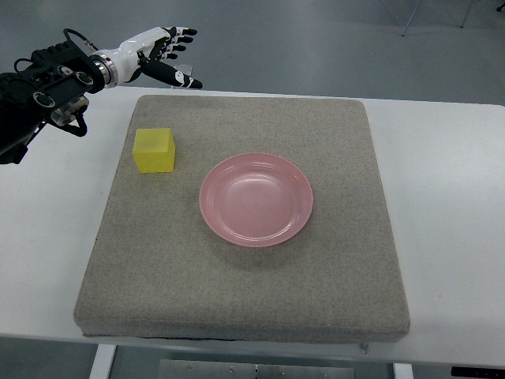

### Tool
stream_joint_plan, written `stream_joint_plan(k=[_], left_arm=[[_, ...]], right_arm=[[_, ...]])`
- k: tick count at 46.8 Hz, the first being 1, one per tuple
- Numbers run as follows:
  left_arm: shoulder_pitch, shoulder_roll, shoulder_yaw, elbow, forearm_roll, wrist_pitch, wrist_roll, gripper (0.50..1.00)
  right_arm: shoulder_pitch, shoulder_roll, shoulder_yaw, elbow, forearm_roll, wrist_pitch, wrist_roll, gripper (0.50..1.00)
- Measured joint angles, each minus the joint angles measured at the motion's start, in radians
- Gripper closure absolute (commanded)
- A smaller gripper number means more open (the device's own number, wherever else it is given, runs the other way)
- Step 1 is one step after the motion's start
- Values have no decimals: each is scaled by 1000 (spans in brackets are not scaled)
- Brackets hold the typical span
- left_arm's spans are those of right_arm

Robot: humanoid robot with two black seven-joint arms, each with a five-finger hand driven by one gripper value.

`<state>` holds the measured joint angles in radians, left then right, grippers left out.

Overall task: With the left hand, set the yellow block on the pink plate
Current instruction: 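Swing the left hand over the yellow cube, fingers pointing down, then lower the left hand around the yellow cube and close the fingers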

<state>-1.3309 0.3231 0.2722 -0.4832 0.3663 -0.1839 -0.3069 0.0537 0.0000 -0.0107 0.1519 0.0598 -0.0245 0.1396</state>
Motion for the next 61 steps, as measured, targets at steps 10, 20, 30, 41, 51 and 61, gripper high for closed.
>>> stream_joint_plan(k=[10,20,30,41,51,61], left_arm=[[-15,59,-1,-66,224,-10,-3,514],[-80,147,-1,-200,385,-34,-11,514],[-112,228,6,-306,544,-38,-19,516],[-105,305,9,-379,688,-38,-68,516],[-101,342,14,-434,696,-38,-68,516],[-94,360,48,-451,692,-38,-66,514]], right_arm=[[0,0,0,0,0,0,0,576],[0,0,0,0,0,0,0,576],[0,0,0,0,0,0,0,576],[0,0,0,0,0,0,0,576],[0,0,0,0,0,0,0,576],[0,0,0,0,0,0,0,576]])
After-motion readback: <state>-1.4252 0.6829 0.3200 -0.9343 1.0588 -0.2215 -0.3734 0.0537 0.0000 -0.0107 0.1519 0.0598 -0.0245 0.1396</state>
